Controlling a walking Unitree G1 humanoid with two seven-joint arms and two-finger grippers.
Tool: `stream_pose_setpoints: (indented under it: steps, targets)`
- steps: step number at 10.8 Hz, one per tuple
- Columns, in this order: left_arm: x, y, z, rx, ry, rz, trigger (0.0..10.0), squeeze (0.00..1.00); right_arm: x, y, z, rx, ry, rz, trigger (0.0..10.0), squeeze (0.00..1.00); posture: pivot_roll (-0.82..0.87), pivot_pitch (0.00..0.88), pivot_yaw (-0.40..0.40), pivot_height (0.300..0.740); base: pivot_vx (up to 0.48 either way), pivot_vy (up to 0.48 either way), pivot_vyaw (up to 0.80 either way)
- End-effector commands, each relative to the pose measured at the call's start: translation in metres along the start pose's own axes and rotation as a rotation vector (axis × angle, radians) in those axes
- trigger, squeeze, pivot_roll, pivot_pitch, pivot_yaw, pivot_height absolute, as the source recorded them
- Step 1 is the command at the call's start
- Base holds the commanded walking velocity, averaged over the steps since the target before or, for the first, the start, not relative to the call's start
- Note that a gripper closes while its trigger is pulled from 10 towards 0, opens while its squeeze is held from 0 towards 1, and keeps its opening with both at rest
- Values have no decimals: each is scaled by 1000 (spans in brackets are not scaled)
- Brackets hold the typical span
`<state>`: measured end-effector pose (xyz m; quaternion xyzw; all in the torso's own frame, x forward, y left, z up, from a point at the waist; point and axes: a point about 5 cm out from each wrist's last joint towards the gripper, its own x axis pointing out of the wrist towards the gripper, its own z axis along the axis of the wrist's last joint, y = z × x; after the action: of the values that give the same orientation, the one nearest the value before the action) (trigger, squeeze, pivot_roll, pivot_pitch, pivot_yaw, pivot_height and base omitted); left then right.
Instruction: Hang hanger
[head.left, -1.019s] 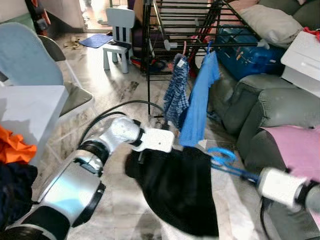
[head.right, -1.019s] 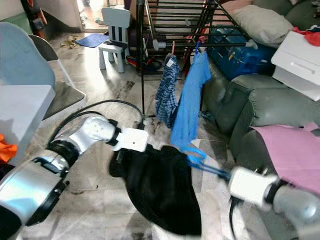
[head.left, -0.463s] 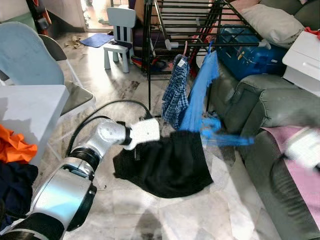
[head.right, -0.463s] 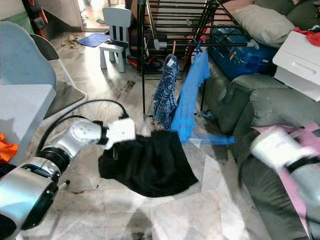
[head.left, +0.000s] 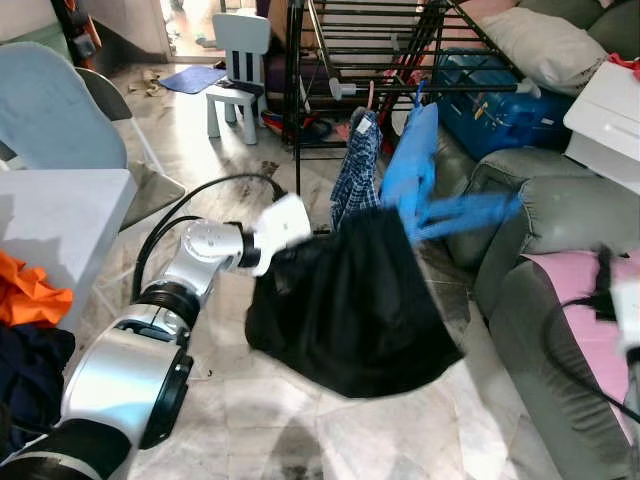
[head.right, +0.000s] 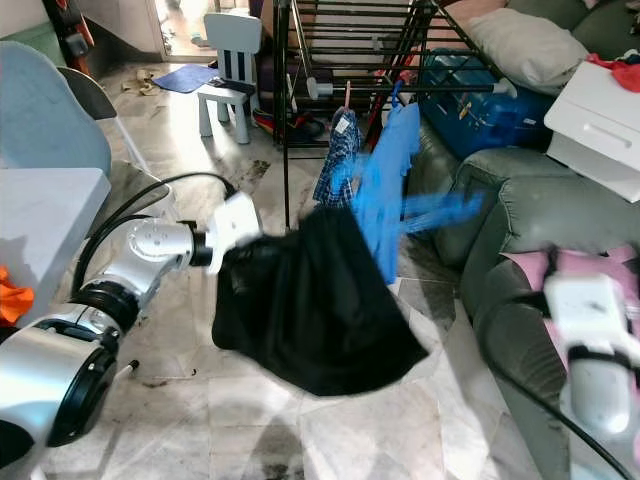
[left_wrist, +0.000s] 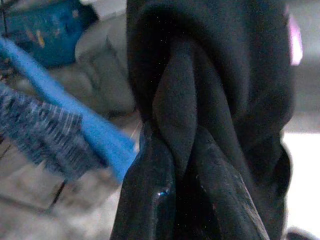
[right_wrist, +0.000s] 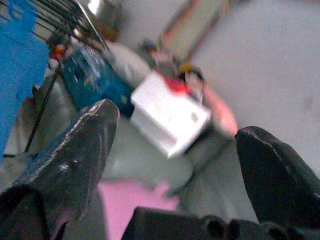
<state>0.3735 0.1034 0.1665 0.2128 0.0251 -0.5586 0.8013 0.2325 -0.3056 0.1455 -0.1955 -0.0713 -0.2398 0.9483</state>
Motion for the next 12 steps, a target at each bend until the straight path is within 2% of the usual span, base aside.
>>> stream_pose_setpoints:
  steps: [1, 2, 3, 4, 5, 6, 7, 9, 10, 12]
  targets:
    - [2, 13, 36, 60, -132, -16, 0, 0, 1, 1, -11, 74, 70, -21, 10000, 1000, 12, 0, -45, 740, 0, 0, 0]
    - [2, 14, 58, 132, -258, -57, 0, 0, 4, 14, -20, 187, 144, 17, 10000, 1000, 8, 0, -45, 740, 0, 0, 0]
    - [3, 12, 66, 180, -286, -82, 0, 0, 6, 21, -21, 211, 158, 42, 10000, 725, 8, 0, -47, 740, 0, 0, 0]
    - [7, 8, 77, 247, -323, -122, 0, 0, 6, 35, -23, 235, 183, 119, 10000, 114, 14, 0, -55, 740, 0, 0, 0]
    - [10, 5, 84, 276, -347, -164, 0, 0, 4, 53, -24, 273, 209, 229, 10000, 0, 16, 0, -56, 740, 0, 0, 0]
    - [12, 0, 88, 305, -360, -220, 0, 0, 0, 68, -22, 297, 217, 337, 10000, 0, 17, 0, -55, 740, 0, 0, 0]
    - [13, -1, 88, 323, -351, -238, 0, 0, -1, 71, -22, 303, 223, 361, 10000, 0, 19, 0, -54, 740, 0, 0, 0]
    - [16, -4, 99, 390, -349, -303, 0, 0, -11, 90, -24, 321, 249, 474, 10000, 0, 26, 0, -41, 740, 0, 0, 0]
    - [17, -4, 105, 405, -366, -300, 0, 0, -16, 100, -19, 355, 243, 539, 10000, 0, 26, 0, -35, 740, 0, 0, 0]
    - [22, -6, 109, 439, -371, -299, 0, 0, -35, 117, -6, 441, 229, 759, 10000, 0, 22, 0, -33, 740, 0, 0, 0]
